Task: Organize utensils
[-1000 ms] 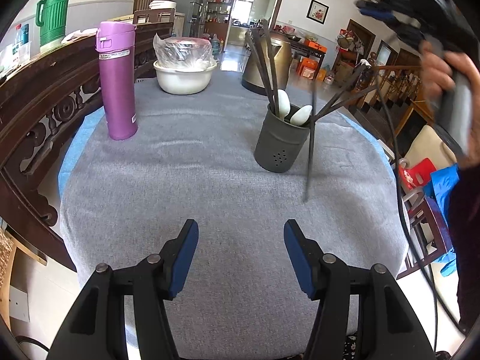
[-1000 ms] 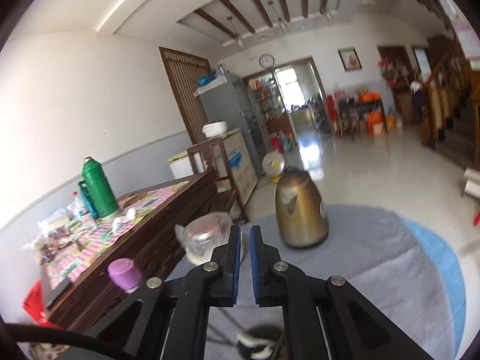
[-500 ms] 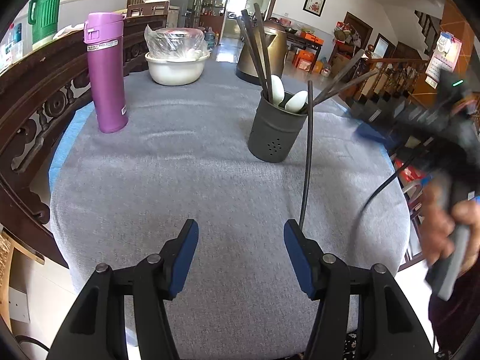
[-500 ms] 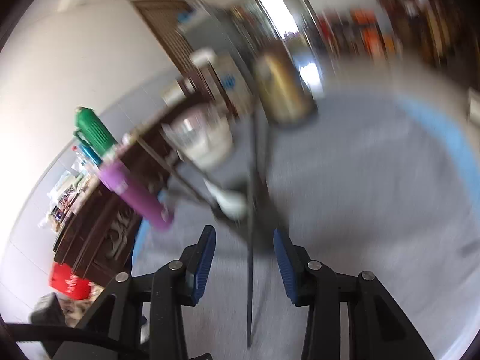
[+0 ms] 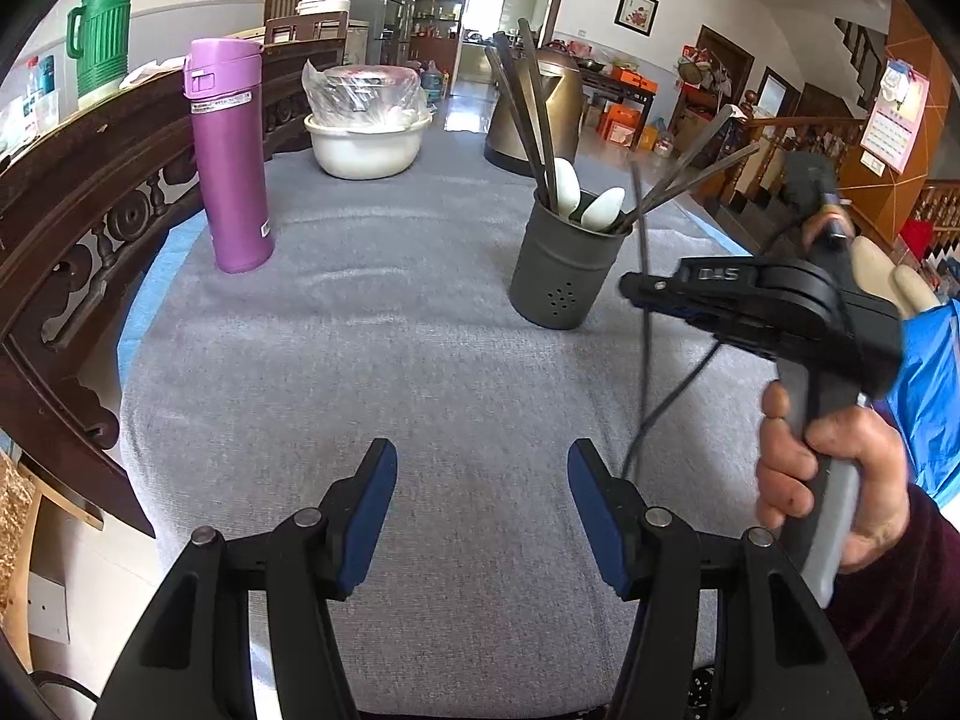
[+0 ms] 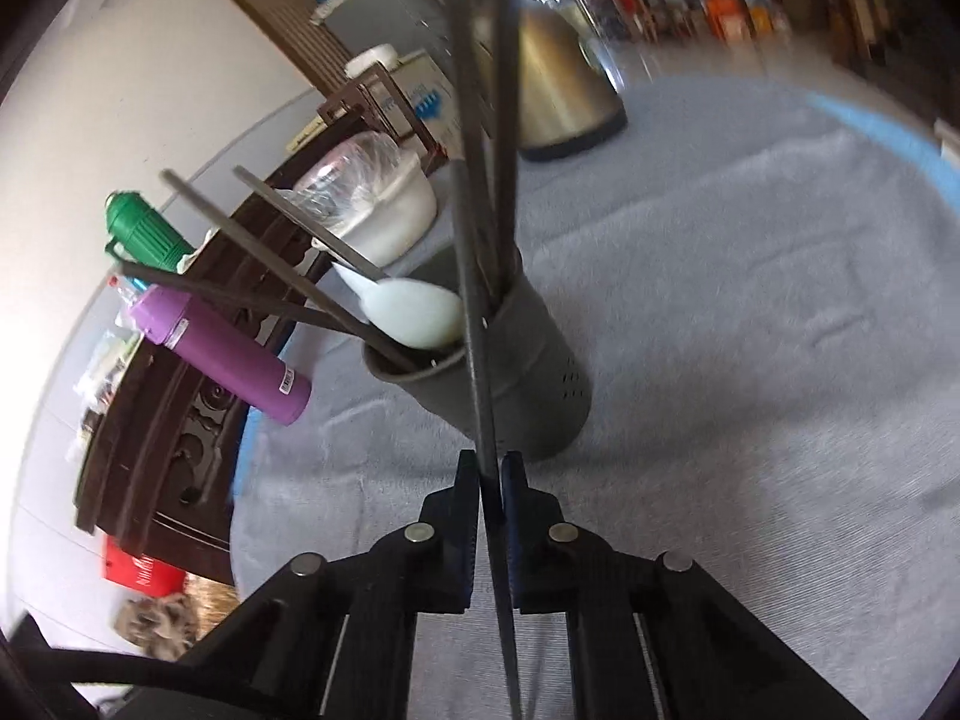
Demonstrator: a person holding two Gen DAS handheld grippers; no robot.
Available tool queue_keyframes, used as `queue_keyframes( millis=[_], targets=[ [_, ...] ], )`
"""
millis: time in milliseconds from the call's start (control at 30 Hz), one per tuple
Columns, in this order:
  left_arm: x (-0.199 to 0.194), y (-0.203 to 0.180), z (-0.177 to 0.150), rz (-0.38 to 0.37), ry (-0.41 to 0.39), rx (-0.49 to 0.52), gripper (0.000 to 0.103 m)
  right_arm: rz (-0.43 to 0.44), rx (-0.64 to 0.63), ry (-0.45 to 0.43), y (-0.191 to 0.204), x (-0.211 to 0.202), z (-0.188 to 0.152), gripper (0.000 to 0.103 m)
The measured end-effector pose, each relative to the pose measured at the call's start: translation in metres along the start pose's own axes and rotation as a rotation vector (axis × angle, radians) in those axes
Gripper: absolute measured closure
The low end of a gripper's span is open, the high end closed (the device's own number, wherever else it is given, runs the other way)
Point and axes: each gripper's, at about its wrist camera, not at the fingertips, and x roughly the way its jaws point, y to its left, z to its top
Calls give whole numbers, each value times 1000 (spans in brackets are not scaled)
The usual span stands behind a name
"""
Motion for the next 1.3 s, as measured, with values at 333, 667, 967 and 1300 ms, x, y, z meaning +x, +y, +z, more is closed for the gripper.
queue_keyframes(
  millis=[333, 667, 967, 1300],
  targets=[
    [0, 1, 0, 2, -3, -1, 43, 135, -16, -110, 24, -51, 12, 97],
    [2, 2, -2, -5, 4, -6, 43, 202, -43, -413, 53, -103, 44, 97],
    [9, 11, -4, -7, 25, -29, 43, 80, -120, -715, 86, -101, 65, 97],
    [26, 30, -2, -8, 61, -51, 43, -178, -226, -826, 104, -50, 77, 97]
  ],
)
